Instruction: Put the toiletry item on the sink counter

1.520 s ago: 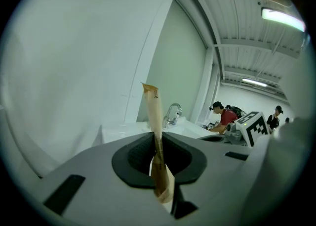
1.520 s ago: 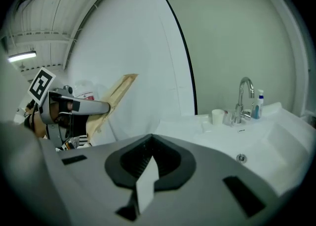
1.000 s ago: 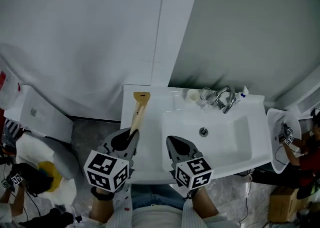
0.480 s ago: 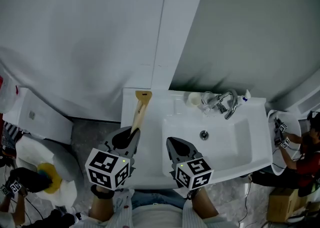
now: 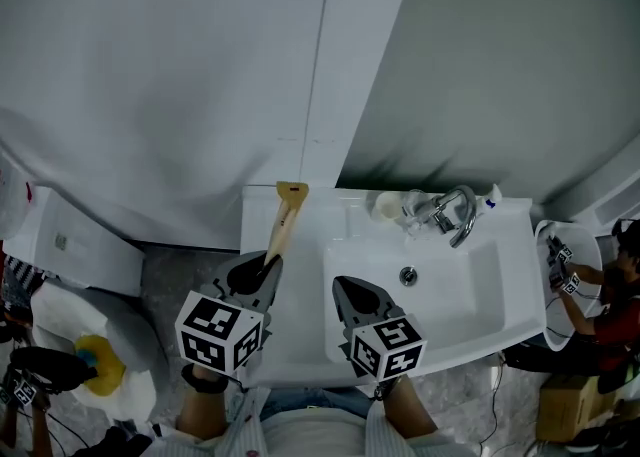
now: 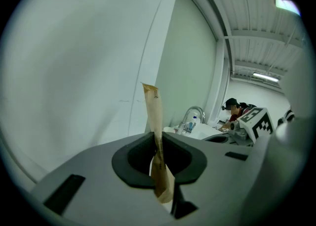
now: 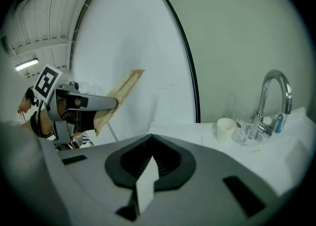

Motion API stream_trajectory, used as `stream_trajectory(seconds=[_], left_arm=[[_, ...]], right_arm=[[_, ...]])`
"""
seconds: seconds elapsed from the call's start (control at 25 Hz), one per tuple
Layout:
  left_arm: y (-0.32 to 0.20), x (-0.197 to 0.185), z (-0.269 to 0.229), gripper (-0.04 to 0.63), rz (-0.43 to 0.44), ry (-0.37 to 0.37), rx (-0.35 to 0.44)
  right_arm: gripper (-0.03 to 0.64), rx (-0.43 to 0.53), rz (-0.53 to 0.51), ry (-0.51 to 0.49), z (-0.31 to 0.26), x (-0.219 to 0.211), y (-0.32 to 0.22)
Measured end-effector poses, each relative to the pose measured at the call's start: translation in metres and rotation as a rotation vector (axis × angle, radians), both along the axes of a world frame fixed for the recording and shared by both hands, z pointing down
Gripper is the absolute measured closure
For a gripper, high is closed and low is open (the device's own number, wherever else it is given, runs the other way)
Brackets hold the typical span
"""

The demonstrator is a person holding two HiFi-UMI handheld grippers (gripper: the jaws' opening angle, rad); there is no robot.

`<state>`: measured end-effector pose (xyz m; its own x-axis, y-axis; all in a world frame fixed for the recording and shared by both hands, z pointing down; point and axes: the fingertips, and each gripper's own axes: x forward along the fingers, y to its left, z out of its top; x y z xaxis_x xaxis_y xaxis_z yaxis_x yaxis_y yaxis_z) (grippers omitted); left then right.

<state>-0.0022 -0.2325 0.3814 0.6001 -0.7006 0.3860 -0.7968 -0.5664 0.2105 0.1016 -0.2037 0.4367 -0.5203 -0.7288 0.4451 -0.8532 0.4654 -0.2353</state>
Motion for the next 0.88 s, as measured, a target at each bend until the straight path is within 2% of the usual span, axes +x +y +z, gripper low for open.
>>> stream_trajectory(seconds=[0.32, 0.52, 0.88], left_arm=[[-0.029, 0.005, 0.028, 0.555, 0.064, -0.039, -0.049], [-0.044, 0.005, 0.061, 0.554, 0.114, -0.077, -0.12], [-0.054, 0.009, 0.126, 0.555, 0.143, -0.09, -0.255]], right_arm=[[0.606, -0.04, -0.024, 0.009, 0.014, -0.005, -0.017], [0.606, -0.082, -0.056, 0.026, 0.028, -0.01, -0.02], [0.606, -0.14, -0.071, 0.044, 0.048, -0.01, -0.024]])
